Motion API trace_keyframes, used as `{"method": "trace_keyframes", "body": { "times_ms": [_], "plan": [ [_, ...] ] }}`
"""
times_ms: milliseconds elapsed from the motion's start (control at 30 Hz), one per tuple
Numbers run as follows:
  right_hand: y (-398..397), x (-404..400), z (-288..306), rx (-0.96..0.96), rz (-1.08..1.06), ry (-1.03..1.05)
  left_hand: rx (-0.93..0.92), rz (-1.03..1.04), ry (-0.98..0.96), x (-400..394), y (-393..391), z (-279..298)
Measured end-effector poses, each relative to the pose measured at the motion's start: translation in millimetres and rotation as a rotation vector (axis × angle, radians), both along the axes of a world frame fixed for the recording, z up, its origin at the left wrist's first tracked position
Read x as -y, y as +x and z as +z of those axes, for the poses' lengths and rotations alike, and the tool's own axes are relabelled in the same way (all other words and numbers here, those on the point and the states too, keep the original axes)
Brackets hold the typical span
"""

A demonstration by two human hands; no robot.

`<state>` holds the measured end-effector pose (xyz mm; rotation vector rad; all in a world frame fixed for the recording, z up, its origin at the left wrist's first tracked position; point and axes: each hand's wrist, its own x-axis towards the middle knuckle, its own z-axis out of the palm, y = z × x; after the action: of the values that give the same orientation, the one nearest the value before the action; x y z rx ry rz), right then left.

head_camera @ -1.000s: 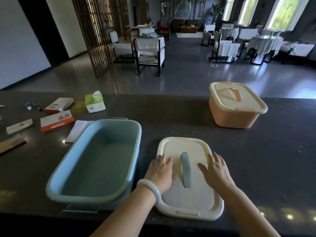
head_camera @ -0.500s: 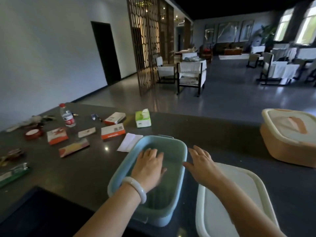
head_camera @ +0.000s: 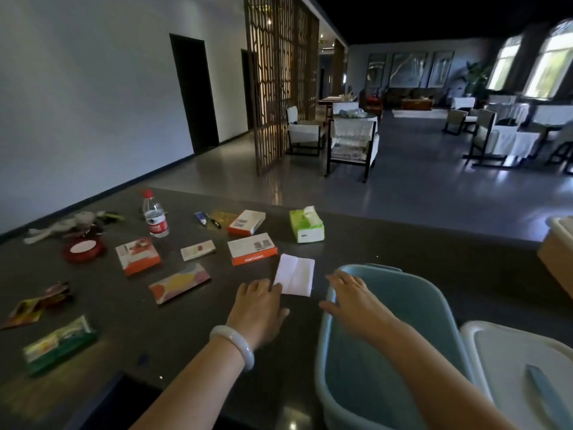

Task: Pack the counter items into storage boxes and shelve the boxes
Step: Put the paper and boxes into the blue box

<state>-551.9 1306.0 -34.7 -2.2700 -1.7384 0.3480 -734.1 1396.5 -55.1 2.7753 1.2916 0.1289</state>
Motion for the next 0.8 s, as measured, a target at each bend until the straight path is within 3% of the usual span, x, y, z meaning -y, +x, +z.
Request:
{"method": "trace_keyframes", "body": {
  "times_ms": [300,600,800],
  "plan": [
    [-68,-75,-3,-0.091,-0.077,-0.161,-0.028,-0.015,-0.076,-81,-52,-12],
    [-46,-139,-20,-0.149,-0.083,-0.277,-0.033,-0.005,-0.060,-125,-48,-16],
    [-28,-181,-40,-0.192,-0.234,-0.332,-0.063,-0.013,-0.124,-156,-38,-34]
  ]
}}
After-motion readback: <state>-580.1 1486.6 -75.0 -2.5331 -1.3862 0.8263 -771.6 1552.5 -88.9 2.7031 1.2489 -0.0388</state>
